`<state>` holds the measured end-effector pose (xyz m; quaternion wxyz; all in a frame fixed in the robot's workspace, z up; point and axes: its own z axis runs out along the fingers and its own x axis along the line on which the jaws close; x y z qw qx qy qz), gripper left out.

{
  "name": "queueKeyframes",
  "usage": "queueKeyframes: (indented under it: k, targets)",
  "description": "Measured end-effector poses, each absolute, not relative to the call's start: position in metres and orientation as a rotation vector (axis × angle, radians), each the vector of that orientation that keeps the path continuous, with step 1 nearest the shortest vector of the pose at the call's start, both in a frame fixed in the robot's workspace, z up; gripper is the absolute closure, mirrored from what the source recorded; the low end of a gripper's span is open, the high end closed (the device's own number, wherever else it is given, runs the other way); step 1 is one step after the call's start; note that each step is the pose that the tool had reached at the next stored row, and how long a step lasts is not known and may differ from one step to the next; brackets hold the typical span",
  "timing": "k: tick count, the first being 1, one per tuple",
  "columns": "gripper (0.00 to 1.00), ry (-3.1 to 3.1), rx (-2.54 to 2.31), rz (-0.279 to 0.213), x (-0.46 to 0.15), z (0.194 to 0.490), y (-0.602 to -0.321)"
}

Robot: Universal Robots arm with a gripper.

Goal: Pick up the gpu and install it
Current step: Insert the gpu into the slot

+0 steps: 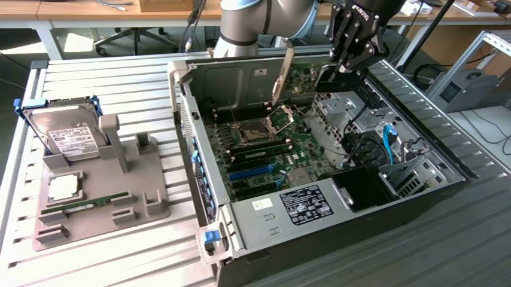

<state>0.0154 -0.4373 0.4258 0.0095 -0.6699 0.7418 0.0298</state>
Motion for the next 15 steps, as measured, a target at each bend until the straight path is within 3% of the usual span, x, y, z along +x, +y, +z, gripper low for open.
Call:
queueKeyframes:
  k: [15]
  targets:
    - [0.73, 2.317, -2.092, 0.093, 0.001, 0.422, -0.437]
